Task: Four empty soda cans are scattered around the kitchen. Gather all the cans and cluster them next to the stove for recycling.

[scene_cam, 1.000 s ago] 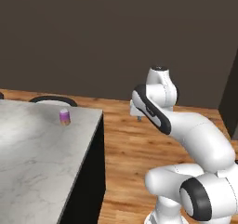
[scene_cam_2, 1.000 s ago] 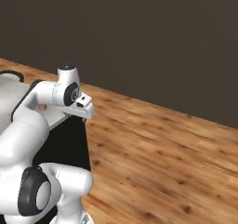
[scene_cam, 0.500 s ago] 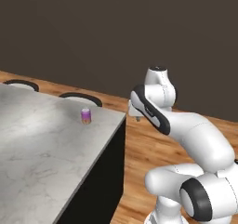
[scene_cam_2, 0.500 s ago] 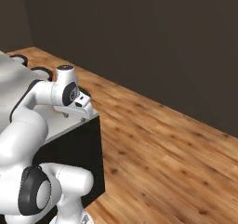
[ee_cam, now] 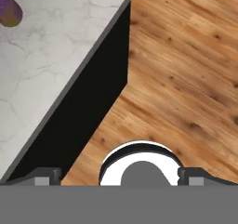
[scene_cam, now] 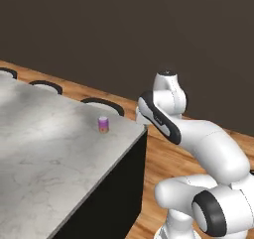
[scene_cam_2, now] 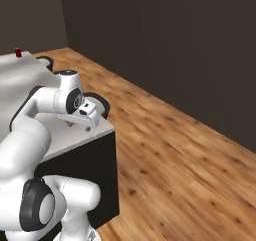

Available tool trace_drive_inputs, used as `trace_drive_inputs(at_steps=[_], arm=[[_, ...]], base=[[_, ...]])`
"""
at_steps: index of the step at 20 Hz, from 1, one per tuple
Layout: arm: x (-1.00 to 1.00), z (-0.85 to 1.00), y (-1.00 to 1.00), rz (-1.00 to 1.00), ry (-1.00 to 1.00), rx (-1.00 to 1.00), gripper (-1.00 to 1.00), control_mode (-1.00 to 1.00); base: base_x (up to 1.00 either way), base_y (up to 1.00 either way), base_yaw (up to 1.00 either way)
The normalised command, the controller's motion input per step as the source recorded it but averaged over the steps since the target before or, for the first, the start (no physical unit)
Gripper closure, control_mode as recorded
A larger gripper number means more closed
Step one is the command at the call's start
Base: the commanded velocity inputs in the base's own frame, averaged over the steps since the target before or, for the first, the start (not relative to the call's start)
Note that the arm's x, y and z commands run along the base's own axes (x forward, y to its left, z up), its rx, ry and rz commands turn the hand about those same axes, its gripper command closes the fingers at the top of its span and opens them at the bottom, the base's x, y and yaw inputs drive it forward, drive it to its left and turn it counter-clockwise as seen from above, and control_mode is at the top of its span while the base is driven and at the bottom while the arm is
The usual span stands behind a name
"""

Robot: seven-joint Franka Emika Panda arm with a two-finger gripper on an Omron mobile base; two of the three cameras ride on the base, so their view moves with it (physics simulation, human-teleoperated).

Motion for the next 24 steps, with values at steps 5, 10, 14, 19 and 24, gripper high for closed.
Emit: trace_drive_inputs(at_steps=[5,10,14,19,24], arm=[[0.00,0.00,0.00,0.00,0.00,0.00,-1.00,1.00],[0.00,0.00,0.00,0.00,0.00,0.00,-1.00,1.00],[0.00,0.00,0.00,0.00,0.00,0.00,-1.00,1.00],[0.00,0.00,0.00,0.00,0.00,0.00,-1.00,1.00],[0.00,0.00,0.00,0.00,0.00,0.00,-1.00,1.00]], base=[[0.26,-0.34,0.35],[0.23,-0.30,0.45],[0.13,-0.26,0.59],[0.14,-0.27,0.57],[0.13,-0.31,0.50]])
